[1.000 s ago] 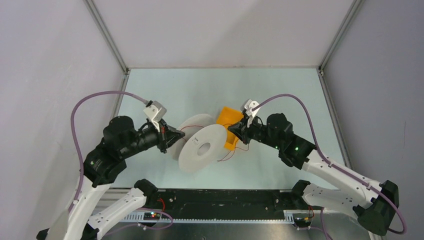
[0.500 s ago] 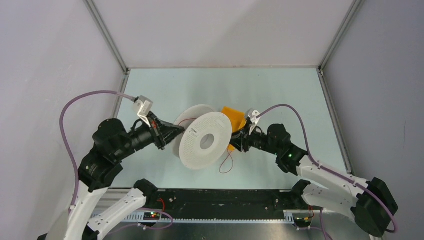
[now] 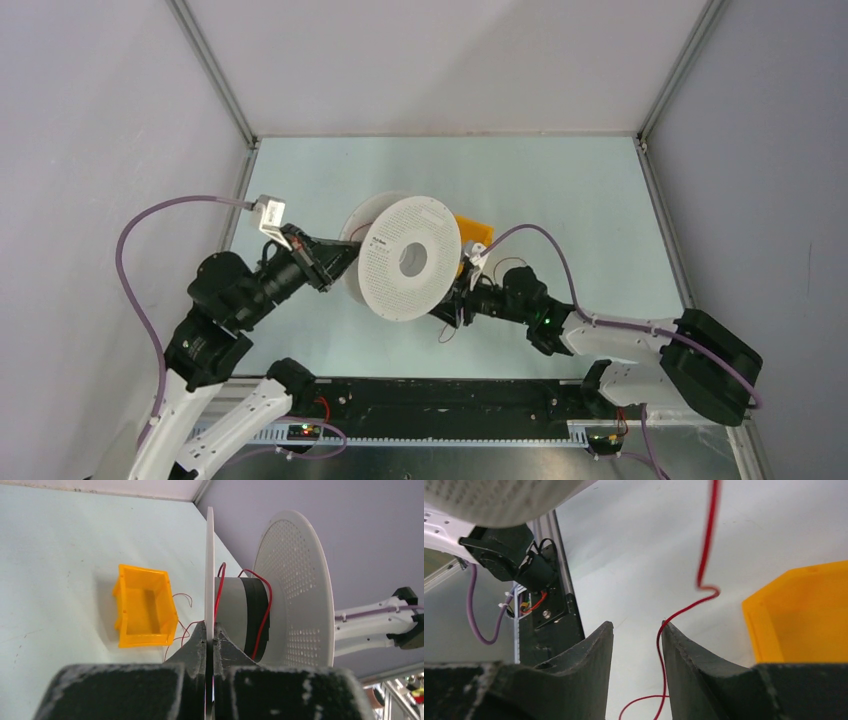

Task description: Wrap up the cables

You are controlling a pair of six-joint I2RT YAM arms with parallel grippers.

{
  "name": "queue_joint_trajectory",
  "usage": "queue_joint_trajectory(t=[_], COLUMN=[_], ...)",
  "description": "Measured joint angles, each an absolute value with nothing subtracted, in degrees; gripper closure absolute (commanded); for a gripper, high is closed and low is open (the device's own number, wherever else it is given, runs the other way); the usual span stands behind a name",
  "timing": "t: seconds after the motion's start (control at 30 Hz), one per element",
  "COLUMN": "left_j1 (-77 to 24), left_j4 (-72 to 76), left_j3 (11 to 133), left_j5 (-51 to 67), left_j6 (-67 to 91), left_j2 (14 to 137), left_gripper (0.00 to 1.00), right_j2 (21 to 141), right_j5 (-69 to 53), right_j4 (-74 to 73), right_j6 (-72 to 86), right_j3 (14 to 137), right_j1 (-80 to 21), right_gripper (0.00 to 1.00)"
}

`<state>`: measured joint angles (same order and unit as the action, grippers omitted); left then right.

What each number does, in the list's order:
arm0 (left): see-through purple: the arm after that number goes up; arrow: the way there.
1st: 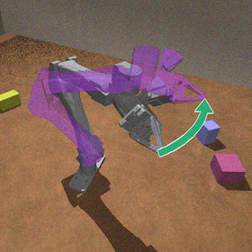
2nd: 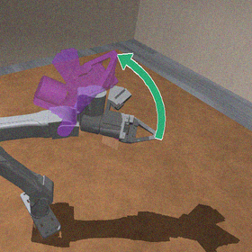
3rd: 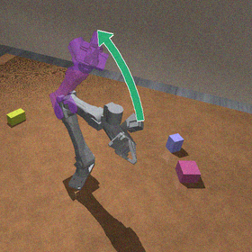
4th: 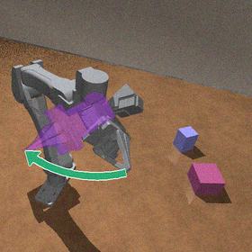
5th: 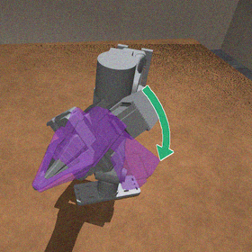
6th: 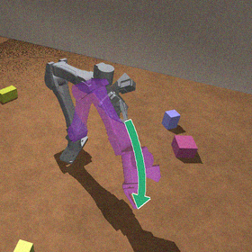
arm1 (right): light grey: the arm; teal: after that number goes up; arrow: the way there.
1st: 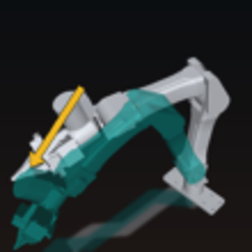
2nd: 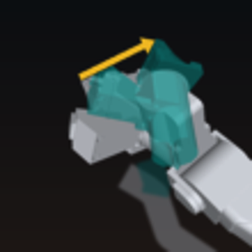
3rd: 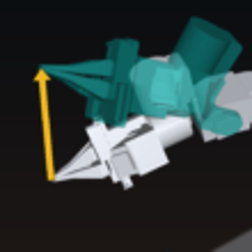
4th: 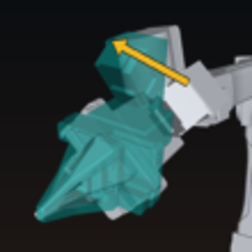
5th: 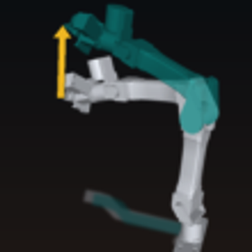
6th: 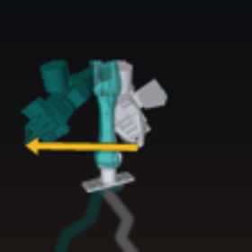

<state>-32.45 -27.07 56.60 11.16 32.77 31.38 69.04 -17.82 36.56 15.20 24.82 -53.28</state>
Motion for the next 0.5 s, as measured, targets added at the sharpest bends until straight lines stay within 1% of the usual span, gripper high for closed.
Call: queue_joint_trajectory(t=[0.17, 0.33, 0.5], left_j1=[-32.42, -32.42, -32.42], left_j4=[-25.52, -23.81, -21.21], left_j3=[55.33, 55.09, 52.99], left_j5=[6.02, 1.26, -3.62], left_j6=[35.14, 37.1, 39.33], left_j2=[28.95, 27.07, 25.17], left_gripper=[1.0, 1.0, 1.0], right_j2=[73.43, 76.71, 80.27], right_j5=[-16.34, -15.0, -13.85], right_j4=[43.16, 46.59, 50.94], right_j6=[17.02, 18.46, 19.84], right_j3=[23.05, 20.97, 20.69], right_j1=[-56.62, -58.54, -60.05], right_gripper=[0.57, 0.59, 0.65])
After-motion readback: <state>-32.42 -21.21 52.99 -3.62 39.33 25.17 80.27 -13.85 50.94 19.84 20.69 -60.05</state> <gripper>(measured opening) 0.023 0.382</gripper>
